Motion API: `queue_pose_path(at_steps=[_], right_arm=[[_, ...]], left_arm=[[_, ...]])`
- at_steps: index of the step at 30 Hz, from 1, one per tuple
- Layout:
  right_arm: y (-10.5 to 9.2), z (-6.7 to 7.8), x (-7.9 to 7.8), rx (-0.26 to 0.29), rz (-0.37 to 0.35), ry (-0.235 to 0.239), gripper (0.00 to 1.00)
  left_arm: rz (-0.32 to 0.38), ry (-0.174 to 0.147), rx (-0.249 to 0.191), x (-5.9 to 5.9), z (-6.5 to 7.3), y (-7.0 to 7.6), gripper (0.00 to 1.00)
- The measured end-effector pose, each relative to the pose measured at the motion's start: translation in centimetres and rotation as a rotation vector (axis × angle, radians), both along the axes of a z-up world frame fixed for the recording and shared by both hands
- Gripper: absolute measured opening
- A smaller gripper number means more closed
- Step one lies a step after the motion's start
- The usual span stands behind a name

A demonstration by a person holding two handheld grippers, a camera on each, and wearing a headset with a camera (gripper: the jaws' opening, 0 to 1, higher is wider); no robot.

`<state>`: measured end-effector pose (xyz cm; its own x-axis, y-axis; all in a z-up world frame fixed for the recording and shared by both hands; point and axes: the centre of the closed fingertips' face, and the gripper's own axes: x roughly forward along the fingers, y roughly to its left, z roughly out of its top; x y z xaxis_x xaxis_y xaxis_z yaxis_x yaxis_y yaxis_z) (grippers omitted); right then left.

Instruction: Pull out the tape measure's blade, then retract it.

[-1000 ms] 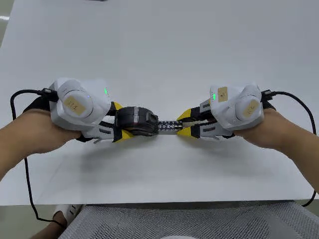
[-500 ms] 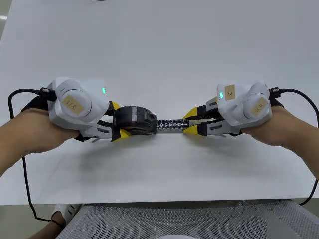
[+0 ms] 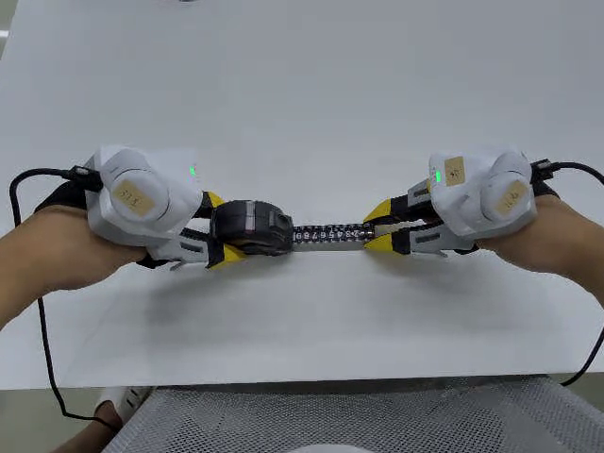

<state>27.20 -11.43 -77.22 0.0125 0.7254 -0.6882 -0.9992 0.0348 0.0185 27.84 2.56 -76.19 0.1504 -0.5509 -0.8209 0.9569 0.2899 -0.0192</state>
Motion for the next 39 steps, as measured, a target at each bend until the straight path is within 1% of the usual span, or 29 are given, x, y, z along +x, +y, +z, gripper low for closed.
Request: queue_pose_path(at_steps=[11, 23, 39], right_arm=[[-1.6, 0.0, 0.0, -0.023, -0.007, 0.001, 0.1], [-2.6, 0.0, 0.1, -0.037, -0.015, -0.001, 0.1], [-4.2, -0.1, 0.1, -0.07, -0.019, -0.001, 0.1]], left_arm=[[0.002, -0.002, 0.0, 0.0, 0.0, 0.0, 0.27], [0.002, -0.002, 0.002, 0.1, 0.1, 0.0, 0.27], [0.006, -0.005, 0.002, 0.1, 0.0, -0.1, 0.27]])
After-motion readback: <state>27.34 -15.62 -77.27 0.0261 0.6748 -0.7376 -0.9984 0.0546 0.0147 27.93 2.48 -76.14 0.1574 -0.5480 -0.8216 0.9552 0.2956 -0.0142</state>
